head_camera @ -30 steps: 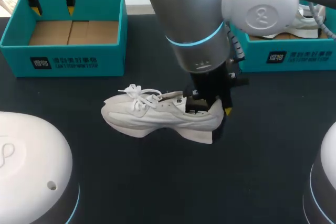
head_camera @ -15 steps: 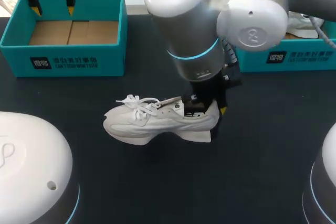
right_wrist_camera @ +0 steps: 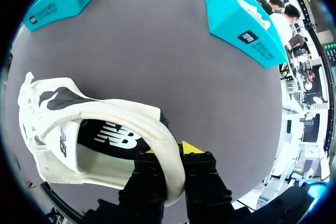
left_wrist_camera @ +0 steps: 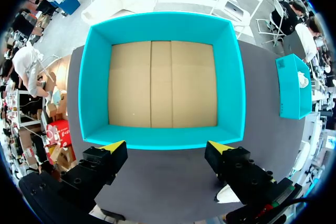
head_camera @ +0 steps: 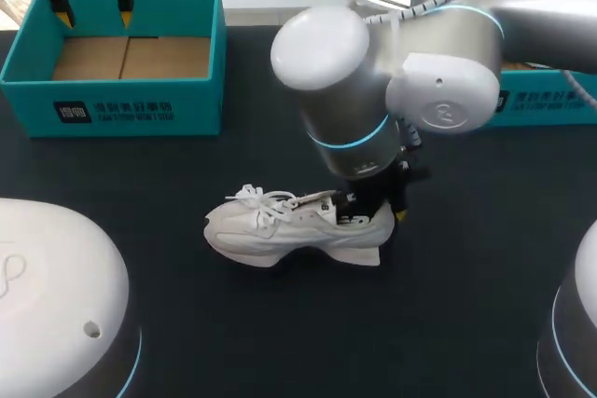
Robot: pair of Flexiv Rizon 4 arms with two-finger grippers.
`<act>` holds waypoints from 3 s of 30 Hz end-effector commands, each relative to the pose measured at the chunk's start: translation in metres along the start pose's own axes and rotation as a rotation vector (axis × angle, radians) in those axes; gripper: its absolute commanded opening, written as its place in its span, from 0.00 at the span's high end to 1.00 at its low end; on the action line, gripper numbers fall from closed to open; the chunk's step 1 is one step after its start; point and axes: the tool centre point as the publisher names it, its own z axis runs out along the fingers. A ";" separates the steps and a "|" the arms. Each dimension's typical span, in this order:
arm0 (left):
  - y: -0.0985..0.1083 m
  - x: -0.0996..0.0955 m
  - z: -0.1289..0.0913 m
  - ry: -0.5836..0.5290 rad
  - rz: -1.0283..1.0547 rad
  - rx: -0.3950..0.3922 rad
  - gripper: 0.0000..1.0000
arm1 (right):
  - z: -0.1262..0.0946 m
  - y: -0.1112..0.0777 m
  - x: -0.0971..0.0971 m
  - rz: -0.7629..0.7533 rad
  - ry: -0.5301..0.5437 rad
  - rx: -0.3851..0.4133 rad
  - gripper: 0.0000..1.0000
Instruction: Take the shoe out of the shoebox, open the shoe tongue, remove and reinsert the insole, then place the shoe into the shoebox
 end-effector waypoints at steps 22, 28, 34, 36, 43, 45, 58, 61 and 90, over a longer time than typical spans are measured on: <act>0.000 0.000 0.000 0.000 0.000 -0.001 0.00 | 0.032 -0.002 0.009 0.044 0.018 0.007 0.00; 0.000 0.000 0.000 0.000 0.000 -0.001 0.00 | 0.001 -0.005 -0.005 0.009 0.052 -0.029 0.00; 0.000 0.000 0.000 0.000 0.000 -0.001 0.00 | -0.030 -0.002 -0.015 -0.222 0.235 -0.089 0.00; 0.000 0.000 0.000 0.000 0.000 -0.001 0.00 | -0.038 0.002 -0.014 -0.336 0.274 -0.108 0.00; 0.000 0.000 0.000 0.000 0.000 -0.001 0.00 | -0.051 0.007 -0.009 -0.654 0.382 -0.110 0.00; 0.000 0.000 0.000 0.000 0.000 -0.001 0.00 | -0.051 0.007 -0.009 -0.654 0.382 -0.110 0.00; 0.000 0.000 0.000 0.000 0.000 -0.001 0.00 | -0.048 0.003 -0.003 -0.851 0.421 -0.208 0.00; 0.000 0.000 0.000 0.000 0.000 -0.001 0.00 | -0.047 -0.007 -0.006 -1.006 0.498 -0.370 0.00; 0.000 0.000 0.000 0.000 0.000 -0.001 0.00 | -0.027 -0.005 -0.077 -1.260 0.577 -0.681 0.00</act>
